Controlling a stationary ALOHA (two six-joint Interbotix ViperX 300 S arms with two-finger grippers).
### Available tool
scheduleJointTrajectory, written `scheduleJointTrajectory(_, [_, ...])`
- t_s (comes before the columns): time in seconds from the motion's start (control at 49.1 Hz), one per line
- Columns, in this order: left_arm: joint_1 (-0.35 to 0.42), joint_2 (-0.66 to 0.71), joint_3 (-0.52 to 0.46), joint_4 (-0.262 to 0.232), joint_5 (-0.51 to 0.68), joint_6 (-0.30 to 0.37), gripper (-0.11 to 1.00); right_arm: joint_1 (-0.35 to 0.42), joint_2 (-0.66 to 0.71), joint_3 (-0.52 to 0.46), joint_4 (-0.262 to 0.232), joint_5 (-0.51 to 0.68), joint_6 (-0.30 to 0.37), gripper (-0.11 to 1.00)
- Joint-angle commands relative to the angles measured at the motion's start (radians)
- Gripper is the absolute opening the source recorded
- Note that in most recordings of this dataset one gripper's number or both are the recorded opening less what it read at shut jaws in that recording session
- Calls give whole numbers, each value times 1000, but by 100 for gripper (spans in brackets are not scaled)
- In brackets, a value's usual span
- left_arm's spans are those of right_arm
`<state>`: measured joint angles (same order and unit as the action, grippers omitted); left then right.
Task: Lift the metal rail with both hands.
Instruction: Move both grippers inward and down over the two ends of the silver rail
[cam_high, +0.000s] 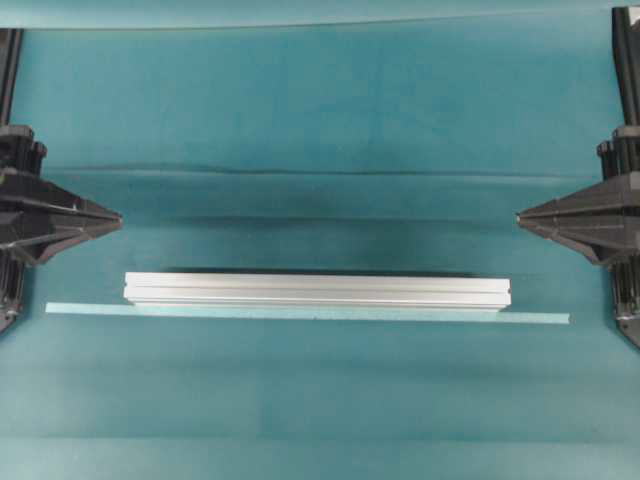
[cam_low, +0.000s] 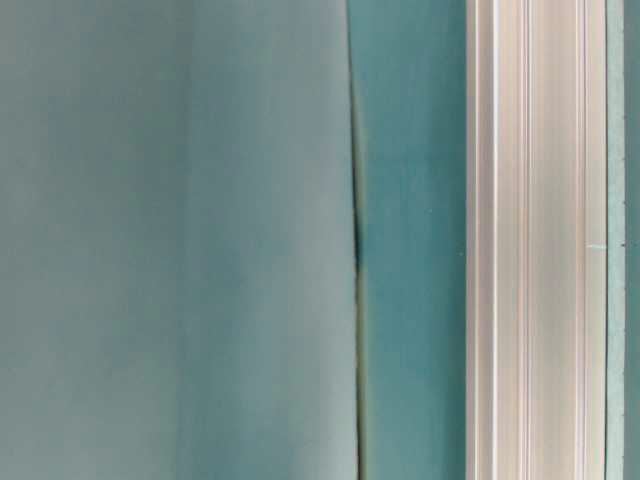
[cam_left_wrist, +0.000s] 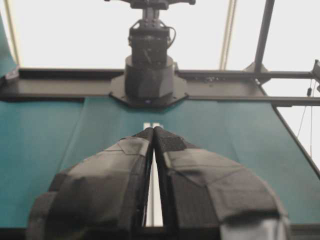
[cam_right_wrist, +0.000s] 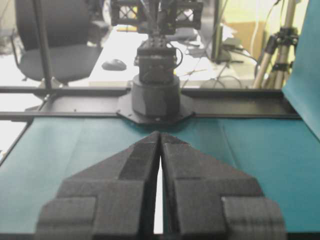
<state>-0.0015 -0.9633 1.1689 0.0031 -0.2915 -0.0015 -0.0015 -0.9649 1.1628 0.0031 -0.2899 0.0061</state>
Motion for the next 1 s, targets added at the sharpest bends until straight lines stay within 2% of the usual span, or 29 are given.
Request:
scheduleJointTrajectory(0.0, [17, 29, -35, 8, 34, -31, 14, -8, 17, -2, 3, -6, 6, 10])
scheduleJointTrajectory(0.041, [20, 35, -54, 8, 69, -44, 15, -6, 23, -5, 31, 6, 12, 12])
scheduleJointTrajectory(0.081, [23, 38, -69, 9, 109, -54, 11, -5, 29, -6, 61, 21, 25, 14])
scheduleJointTrajectory(0.163, [21, 46, -95, 12, 184, -58, 2, -8, 41, -20, 94, 64, 57, 5])
scheduleJointTrajectory(0.346, [18, 87, -147, 12, 331, -94, -1, -18, 97, -71, 94, 190, 101, 2])
scheduleJointTrajectory(0.468, [15, 144, -196, 12, 408, -127, -1, -25, 178, -152, 94, 327, 120, 2])
scheduleJointTrajectory(0.794, [-2, 337, -336, 15, 558, -147, -1, -9, 433, -351, 94, 687, 169, 2])
scheduleJointTrajectory(0.977, [-8, 414, -394, 15, 649, -144, -1, -6, 561, -437, 94, 815, 166, 2])
